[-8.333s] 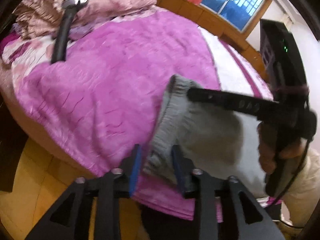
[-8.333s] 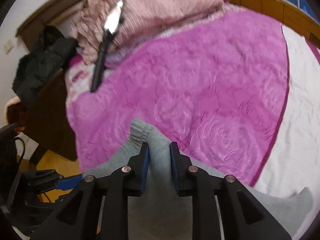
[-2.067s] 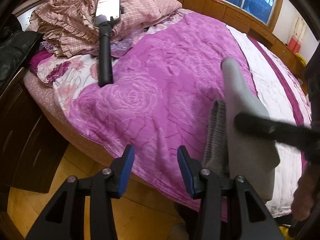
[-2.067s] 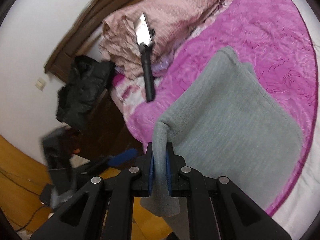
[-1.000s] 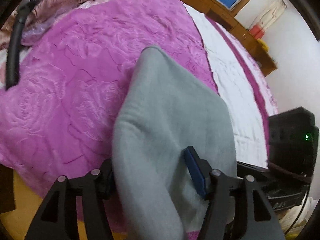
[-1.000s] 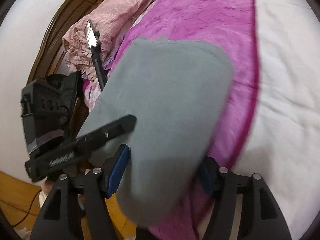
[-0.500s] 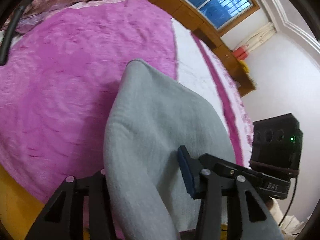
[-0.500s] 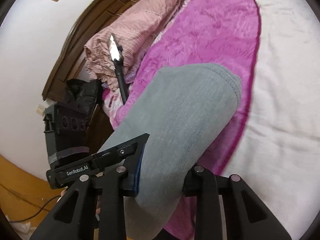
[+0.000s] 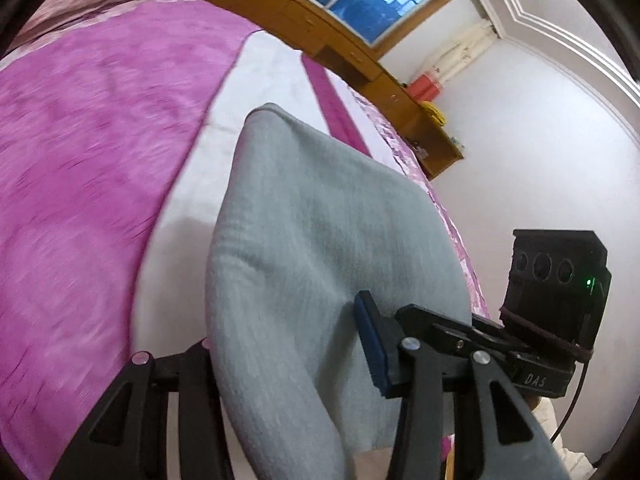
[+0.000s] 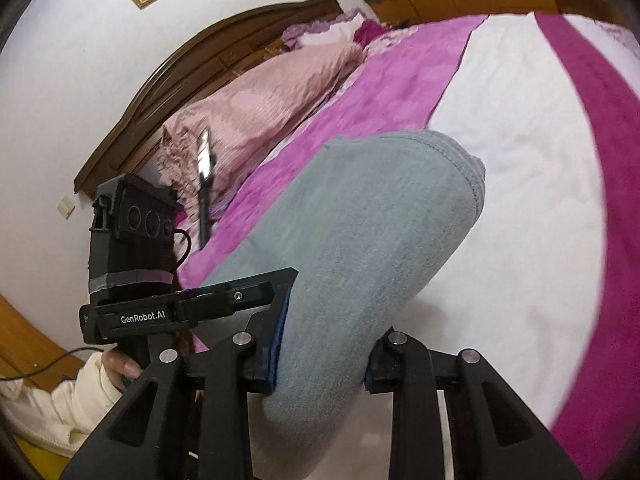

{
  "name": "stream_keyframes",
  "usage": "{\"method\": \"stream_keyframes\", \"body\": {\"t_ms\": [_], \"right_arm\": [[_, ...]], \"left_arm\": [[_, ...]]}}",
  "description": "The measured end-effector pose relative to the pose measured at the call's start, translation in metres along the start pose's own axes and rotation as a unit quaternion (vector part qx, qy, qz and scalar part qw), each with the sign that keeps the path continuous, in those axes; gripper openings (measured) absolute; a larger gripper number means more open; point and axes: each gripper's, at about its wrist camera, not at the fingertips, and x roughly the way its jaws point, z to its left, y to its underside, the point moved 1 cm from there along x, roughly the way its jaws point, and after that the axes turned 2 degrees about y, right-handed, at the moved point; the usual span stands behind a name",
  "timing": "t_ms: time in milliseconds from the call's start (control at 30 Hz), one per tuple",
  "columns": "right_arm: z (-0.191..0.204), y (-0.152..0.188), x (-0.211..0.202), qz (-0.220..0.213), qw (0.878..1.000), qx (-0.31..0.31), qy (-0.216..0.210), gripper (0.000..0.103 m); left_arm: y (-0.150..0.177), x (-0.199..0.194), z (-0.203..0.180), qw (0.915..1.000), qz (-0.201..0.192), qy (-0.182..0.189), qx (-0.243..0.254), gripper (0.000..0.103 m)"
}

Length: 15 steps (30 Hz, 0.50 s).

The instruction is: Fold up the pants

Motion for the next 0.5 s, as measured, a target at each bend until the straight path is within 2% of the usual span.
{"method": "stream_keyframes", "body": {"t_ms": [100, 200, 333, 400, 433, 500], "right_arm": [[-0.030, -0.017, -0.007, -0.003, 1.000, -0.017, 0.016, 0.022], [-0.060, -0.026, -0.006, 0.006, 0.998, -0.031, 0.052, 0.022], [-0.100, -0.023, 0.014, 0.037, 0.993, -0.035, 0.105, 0.022], [-0.122, -0.015, 0.028, 0.059, 0.989, -0.023, 0.134, 0.024], [-0.132, -0.011, 0.034, 0.069, 0.987, -0.014, 0.143, 0.025], [-0.151, -0.002, 0.036, 0.058, 0.989, 0.021, 0.134, 0.032]], "left_arm": [[-0.011, 0.034, -0.011, 0.9999, 0.009, -0.002, 0.014, 0.046], [-0.012, 0.073, -0.010, 0.9990, 0.039, -0.013, 0.019, 0.046], [-0.007, 0.117, 0.011, 0.9948, 0.083, -0.058, 0.012, 0.047], [-0.003, 0.125, 0.020, 0.9952, 0.086, -0.045, 0.012, 0.055], [-0.002, 0.125, 0.021, 0.9954, 0.085, -0.042, 0.011, 0.055], [-0.002, 0.123, 0.018, 0.9949, 0.086, -0.049, 0.017, 0.055]]}}
